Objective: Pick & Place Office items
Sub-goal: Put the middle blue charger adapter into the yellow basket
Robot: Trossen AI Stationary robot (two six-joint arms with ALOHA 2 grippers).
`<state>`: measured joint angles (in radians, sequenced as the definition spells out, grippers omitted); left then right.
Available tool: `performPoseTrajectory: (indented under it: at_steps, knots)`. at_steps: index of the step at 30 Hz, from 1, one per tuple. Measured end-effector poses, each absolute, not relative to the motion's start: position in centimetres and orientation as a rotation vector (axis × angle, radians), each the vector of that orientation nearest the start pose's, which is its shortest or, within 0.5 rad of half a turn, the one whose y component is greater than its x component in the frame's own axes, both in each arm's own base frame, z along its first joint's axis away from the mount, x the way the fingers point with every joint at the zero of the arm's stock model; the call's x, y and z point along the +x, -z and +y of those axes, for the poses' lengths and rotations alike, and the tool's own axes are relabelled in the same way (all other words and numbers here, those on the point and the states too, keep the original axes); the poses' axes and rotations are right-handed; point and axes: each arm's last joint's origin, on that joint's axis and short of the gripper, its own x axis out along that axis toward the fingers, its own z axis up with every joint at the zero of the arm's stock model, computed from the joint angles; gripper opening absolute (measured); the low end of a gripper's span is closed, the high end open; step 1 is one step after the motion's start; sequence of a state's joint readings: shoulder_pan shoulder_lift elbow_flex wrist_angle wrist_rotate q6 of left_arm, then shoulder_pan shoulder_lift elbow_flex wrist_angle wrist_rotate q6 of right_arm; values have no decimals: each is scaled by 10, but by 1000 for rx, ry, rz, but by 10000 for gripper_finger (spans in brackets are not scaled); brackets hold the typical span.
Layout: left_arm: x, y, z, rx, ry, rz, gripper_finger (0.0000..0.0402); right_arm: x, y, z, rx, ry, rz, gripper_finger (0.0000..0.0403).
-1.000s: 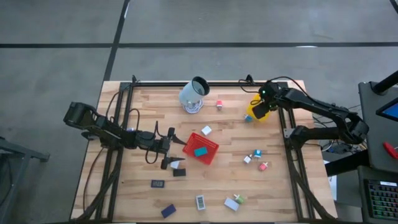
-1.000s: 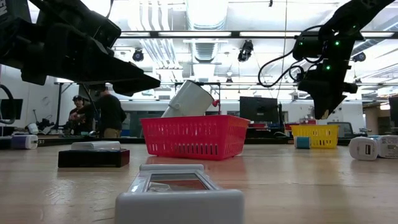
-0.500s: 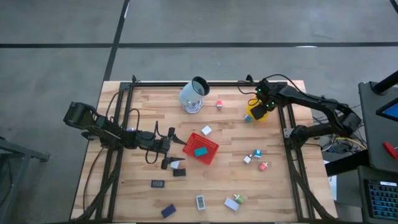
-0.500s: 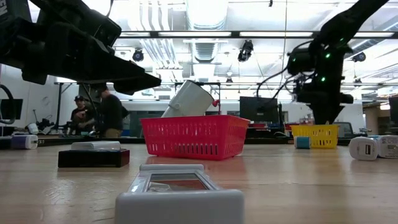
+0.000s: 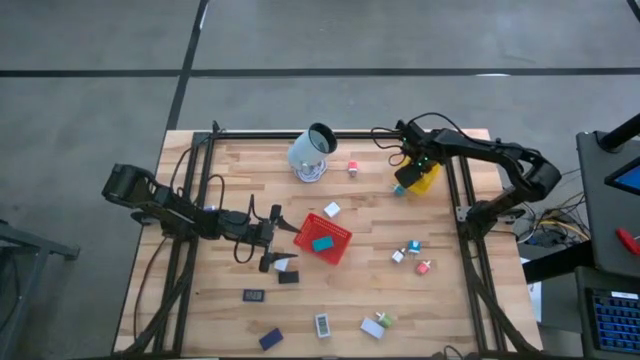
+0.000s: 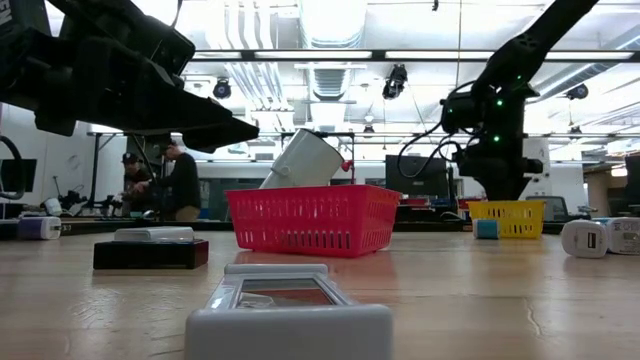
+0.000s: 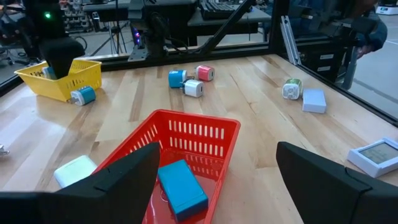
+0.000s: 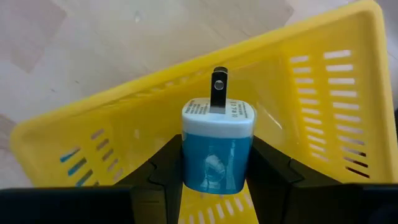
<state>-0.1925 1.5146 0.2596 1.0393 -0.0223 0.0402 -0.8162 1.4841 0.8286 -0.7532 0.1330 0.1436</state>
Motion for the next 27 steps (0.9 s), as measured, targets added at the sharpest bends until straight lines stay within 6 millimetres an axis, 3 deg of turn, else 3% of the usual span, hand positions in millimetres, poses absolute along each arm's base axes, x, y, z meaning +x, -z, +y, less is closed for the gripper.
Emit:
performPoseTrajectory:
  at_steps: [11,18,27]
  knots:
    - [228,-132,-44,63,174,213,328,162,-170,-178,618,886,1341,129]
    - [228,-132,-44,60,173,213,328,162,-170,-178,625,894,1336,196]
    - [228,-132,-44,60,173,213,328,161,-175,-177,619,901,1307,173]
